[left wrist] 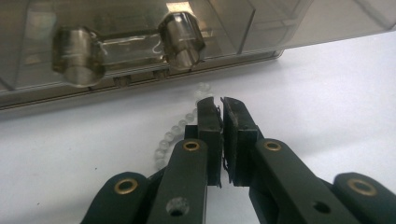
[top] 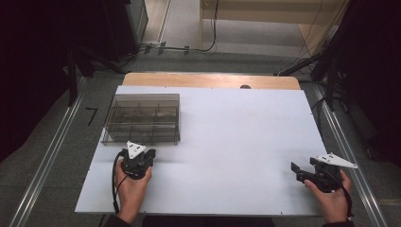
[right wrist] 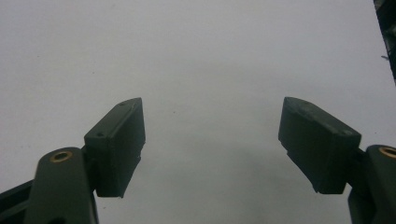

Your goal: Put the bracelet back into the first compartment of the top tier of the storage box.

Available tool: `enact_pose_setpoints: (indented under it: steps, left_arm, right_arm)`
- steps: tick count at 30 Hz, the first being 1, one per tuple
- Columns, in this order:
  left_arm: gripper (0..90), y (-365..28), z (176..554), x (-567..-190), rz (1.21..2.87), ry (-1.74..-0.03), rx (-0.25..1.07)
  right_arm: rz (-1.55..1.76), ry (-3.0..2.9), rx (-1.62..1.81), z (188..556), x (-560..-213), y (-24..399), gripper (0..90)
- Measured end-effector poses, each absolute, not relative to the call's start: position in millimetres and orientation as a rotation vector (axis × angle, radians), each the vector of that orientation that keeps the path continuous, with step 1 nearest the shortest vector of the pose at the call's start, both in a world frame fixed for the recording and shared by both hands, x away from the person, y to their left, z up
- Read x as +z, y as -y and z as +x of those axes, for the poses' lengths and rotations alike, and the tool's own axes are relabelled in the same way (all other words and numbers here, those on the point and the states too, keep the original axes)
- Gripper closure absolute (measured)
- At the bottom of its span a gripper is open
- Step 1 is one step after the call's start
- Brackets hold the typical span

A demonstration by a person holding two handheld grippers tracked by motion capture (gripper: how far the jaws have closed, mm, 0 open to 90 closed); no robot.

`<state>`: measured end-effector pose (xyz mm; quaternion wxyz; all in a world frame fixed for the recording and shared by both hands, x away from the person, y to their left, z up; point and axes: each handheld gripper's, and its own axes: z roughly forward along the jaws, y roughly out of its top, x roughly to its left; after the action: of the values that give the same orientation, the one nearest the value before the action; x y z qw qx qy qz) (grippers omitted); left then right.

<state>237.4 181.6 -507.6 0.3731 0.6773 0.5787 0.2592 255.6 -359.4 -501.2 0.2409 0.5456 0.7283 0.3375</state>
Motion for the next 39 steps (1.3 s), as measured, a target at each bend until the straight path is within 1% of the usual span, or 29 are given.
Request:
enact_pose_setpoints:
  steps: [16, 39]
  left_arm:
    - [87.2, -186.6, 226.8, -501.3, 1.699, -1.473, 0.616]
    - [87.3, -193.7, 214.6, -493.0, 1.649, -1.472, 0.586]
  right_arm:
    - [1.489, -1.994, 0.921, 255.9, -501.5, 359.4, 22.0]
    - [1.497, -2.002, 0.917, 256.1, -502.0, 359.6, 21.8]
